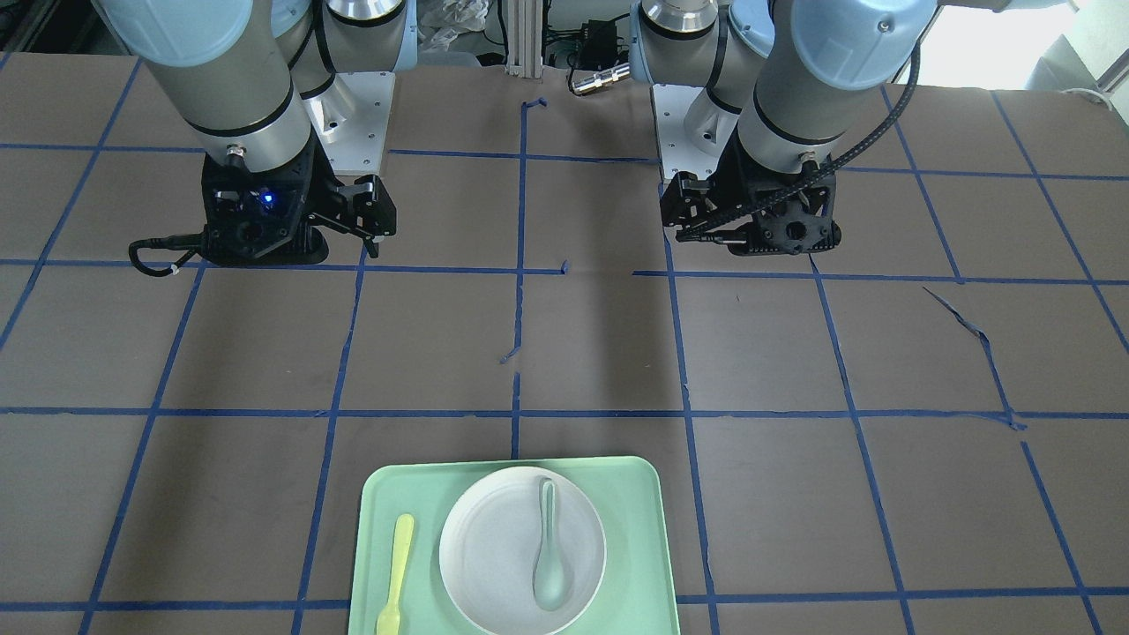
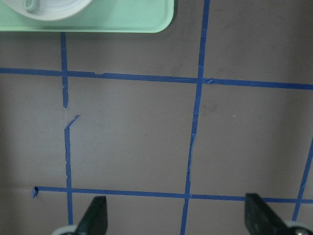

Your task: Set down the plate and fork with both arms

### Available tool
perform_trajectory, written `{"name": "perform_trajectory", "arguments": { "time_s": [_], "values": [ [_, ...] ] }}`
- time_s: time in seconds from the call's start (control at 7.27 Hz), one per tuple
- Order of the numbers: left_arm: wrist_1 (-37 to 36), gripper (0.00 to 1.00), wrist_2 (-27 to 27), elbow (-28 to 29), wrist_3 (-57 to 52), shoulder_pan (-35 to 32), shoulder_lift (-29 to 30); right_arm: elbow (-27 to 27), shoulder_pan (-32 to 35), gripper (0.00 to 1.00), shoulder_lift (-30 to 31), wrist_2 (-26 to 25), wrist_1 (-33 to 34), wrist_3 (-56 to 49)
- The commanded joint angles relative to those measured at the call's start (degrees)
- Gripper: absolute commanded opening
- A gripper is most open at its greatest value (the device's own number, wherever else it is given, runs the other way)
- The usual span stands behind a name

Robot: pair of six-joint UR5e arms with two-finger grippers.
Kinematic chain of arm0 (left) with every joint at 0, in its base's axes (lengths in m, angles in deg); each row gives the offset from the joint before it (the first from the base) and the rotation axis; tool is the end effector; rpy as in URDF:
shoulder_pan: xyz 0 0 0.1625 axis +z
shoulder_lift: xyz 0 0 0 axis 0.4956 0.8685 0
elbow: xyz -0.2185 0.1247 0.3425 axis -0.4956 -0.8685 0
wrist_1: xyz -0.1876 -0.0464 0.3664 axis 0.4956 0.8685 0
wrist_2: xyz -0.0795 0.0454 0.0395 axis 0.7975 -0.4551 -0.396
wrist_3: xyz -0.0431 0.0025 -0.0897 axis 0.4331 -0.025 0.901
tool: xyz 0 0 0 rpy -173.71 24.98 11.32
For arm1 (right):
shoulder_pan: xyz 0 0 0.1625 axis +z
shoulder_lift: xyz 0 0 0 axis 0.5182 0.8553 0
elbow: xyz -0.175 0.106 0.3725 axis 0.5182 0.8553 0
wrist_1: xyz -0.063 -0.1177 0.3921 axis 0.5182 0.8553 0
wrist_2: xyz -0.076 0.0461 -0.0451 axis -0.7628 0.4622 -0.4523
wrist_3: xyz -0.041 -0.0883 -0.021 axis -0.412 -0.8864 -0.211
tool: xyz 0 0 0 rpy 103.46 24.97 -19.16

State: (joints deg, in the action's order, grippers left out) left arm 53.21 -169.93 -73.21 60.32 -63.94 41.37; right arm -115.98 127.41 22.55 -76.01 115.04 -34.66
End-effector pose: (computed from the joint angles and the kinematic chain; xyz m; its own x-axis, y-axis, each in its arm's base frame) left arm -0.1635 -0.4982 0.4438 -0.9970 -0.0638 -0.0436 -0.0710 0.9795 0.1887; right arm 0.1901 -0.5104 0.4603 -0.9976 -0.0695 -0.0018 -0.0694 0.9933 0.0921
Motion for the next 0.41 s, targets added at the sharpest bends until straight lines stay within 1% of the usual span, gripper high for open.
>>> {"name": "perform_trajectory", "arguments": {
  "time_s": [0.0, 0.28],
  "values": [
    [-4.7, 1.0, 0.2, -0.7, -0.2, 0.0, 0.9, 0.0, 0.5, 1.0, 0.5, -0.4, -1.8, -0.4],
    [-5.0, 1.0, 0.2, -0.8, -0.2, -0.1, 1.0, 0.2, 0.5, 1.0, 0.7, -0.3, -1.9, -0.4]
  ]
}}
